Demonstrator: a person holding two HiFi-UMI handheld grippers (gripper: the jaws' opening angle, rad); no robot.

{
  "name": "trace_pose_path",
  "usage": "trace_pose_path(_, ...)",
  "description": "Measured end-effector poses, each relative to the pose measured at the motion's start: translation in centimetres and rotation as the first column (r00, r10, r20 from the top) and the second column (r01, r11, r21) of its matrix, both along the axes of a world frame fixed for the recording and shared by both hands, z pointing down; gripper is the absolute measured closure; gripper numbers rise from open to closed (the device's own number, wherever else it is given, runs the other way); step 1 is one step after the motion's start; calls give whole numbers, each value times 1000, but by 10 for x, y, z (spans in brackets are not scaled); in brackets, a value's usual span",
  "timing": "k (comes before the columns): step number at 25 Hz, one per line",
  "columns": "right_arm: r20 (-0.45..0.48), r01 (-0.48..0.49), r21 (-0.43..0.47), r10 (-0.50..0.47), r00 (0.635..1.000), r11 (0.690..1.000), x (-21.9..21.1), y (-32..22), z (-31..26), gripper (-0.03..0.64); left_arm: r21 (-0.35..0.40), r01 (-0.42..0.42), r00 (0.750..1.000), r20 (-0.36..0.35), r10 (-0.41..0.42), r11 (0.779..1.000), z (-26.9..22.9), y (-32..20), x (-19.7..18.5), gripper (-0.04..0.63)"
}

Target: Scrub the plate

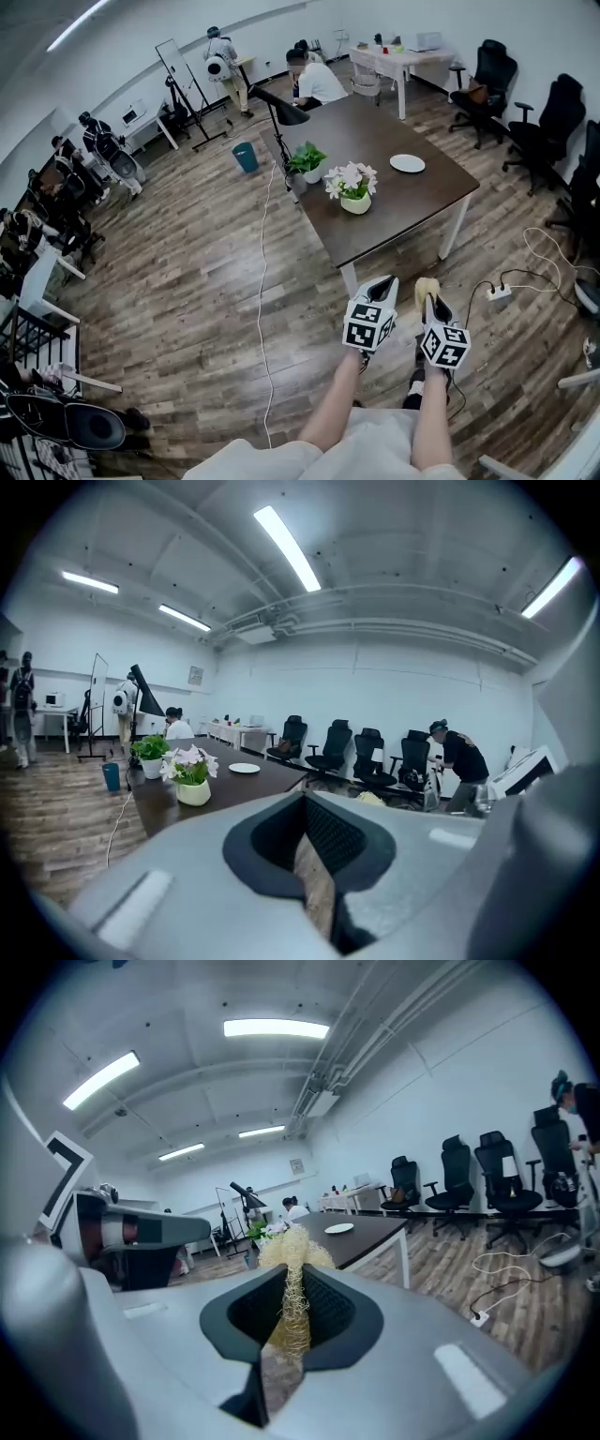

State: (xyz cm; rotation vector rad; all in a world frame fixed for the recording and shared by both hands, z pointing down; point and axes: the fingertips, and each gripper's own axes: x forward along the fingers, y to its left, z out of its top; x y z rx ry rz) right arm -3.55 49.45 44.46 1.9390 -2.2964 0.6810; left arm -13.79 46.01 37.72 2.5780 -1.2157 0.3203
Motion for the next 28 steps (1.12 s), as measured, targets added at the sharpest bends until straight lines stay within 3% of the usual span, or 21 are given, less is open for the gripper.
trace_pose_path(5,5,84,31,-84,996,996,10,-48,-15,548,9,82,997,-3,-82,997,-7,-42,6,594)
trace_pose_path(18,73,194,66,-199,977,979,68,-137,-30,546,80,174,985,-26,-173,981,-36,-111,64,594)
trace_pose_path(28,58,235,52,-238,969,970,131,-151,-18,546,43,252,968,-12,-252,967,-14,-121,110,594)
